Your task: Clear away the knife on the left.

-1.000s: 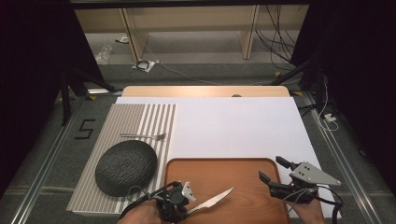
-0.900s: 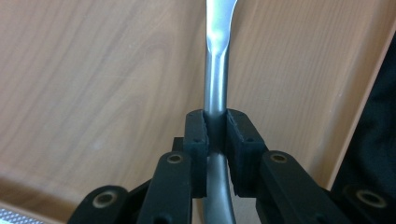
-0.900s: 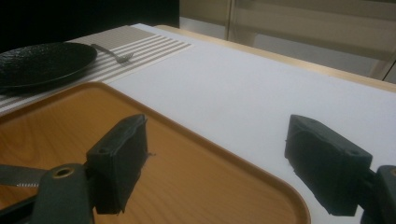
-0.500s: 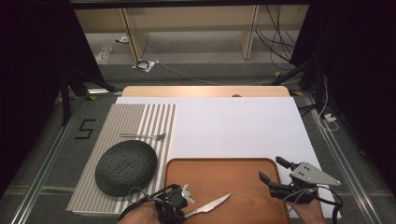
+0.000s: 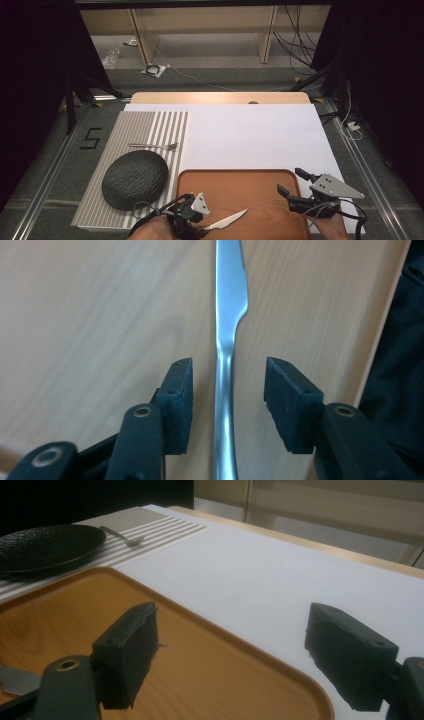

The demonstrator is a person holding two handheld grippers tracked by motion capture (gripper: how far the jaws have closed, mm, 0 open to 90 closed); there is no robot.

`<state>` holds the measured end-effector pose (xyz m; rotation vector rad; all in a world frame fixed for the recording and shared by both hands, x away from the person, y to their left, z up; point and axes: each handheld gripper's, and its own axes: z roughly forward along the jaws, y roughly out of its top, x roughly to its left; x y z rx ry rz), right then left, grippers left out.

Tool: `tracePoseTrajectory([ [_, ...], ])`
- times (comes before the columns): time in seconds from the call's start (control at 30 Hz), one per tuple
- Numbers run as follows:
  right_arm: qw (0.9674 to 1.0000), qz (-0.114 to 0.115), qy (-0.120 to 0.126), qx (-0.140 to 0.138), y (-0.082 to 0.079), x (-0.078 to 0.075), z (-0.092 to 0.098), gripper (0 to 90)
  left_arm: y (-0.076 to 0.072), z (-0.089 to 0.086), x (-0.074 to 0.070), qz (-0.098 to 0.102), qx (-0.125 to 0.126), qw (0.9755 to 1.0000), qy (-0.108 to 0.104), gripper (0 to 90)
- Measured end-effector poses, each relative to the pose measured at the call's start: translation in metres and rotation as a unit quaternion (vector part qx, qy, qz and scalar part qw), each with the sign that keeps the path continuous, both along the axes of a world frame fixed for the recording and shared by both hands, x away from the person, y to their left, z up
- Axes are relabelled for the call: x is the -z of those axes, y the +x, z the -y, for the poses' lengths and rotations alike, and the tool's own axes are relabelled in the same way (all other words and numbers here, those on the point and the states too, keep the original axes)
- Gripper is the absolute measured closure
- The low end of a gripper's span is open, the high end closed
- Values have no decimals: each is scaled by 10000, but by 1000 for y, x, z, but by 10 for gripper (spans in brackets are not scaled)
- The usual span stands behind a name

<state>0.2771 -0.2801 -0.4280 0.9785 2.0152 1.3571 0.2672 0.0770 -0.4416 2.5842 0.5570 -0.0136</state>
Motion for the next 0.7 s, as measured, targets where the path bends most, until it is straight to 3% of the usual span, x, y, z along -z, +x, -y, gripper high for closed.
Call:
tracePoseTrajectory([
  [0.17,10000,-5,5,4,0,0,0,223,-3,4,1,148,168,9993,-299,686],
  [0.4,10000,-1,8,1,0,0,0,224,-6,12,5,289,382,9977,-473,846],
  [0.7,10000,1,14,-28,0,0,0,223,-9,22,18,302,569,9975,-288,889],
])
